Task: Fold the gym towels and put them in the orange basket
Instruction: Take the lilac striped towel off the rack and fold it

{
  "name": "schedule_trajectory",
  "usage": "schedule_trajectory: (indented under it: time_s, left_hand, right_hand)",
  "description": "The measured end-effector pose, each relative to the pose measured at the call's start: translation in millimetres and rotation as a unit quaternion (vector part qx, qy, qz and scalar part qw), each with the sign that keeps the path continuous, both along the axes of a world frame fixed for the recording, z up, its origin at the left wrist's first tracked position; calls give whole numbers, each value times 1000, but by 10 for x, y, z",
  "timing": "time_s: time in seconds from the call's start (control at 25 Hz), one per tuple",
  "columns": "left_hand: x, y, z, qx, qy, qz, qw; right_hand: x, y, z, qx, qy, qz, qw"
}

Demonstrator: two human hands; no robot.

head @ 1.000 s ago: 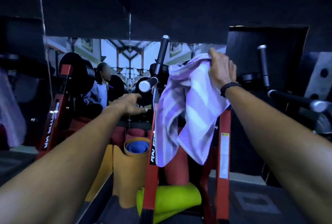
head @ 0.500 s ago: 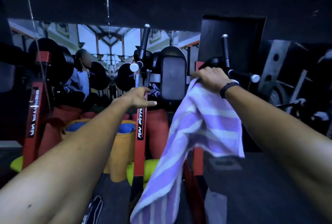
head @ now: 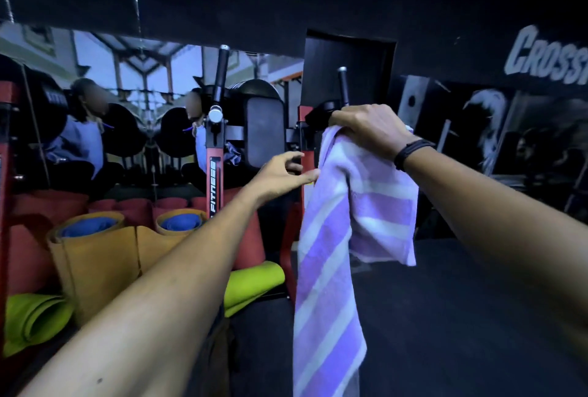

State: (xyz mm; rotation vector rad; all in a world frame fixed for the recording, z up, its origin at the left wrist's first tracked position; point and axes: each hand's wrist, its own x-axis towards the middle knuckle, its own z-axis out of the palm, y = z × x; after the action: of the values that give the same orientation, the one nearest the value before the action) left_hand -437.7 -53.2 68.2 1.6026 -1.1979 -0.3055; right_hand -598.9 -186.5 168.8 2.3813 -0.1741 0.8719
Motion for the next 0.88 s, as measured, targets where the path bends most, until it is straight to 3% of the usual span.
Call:
schedule_trajectory:
  time_s: [0.2, 0.32, 0.44, 0.56, 0.64, 0.76, 0.88]
  left_hand:
    - [-664, -108, 169, -8, 34, -139, 990]
    - [-850, -232, 188, -30, 43, -104, 993]
    - [-929, -322, 156, -82, -5, -74, 994]
    - [-955, -304, 102, 1, -43, -115, 992]
    - [-973, -281, 48, 73, -21, -139, 987]
    - [-938, -273, -62, 113, 15, -161, 980]
    - [-961, -223, -37, 70, 131, -176, 973]
  right_hand:
    - [-435, 86, 81, -38, -10, 40, 998]
    - [-757, 2, 168, -15, -16, 8, 1000]
    - [-1076, -91, 229, 3, 5, -43, 999]
    - [-1234, -76, 272, 11, 37, -87, 995]
    - [-1282, -65, 312, 39, 21, -109, 993]
    - [-1317, -108, 320, 73, -26, -136, 988]
    - [-1274, -223, 235, 92, -100, -159, 978]
